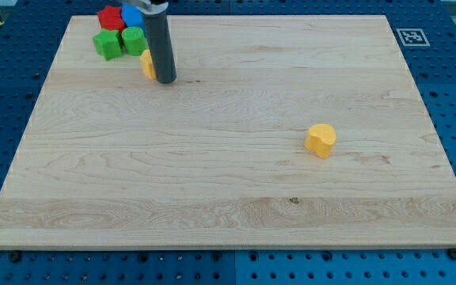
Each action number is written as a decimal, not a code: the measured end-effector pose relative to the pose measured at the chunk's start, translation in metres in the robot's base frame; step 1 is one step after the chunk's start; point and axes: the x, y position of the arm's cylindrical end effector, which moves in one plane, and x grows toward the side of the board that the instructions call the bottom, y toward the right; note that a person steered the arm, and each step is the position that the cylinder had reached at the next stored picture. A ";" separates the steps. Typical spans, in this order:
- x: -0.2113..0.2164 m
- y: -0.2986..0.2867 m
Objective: Push the heart to the center of the board
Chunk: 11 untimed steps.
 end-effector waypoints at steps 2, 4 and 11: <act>-0.038 -0.013; 0.090 0.055; 0.143 0.223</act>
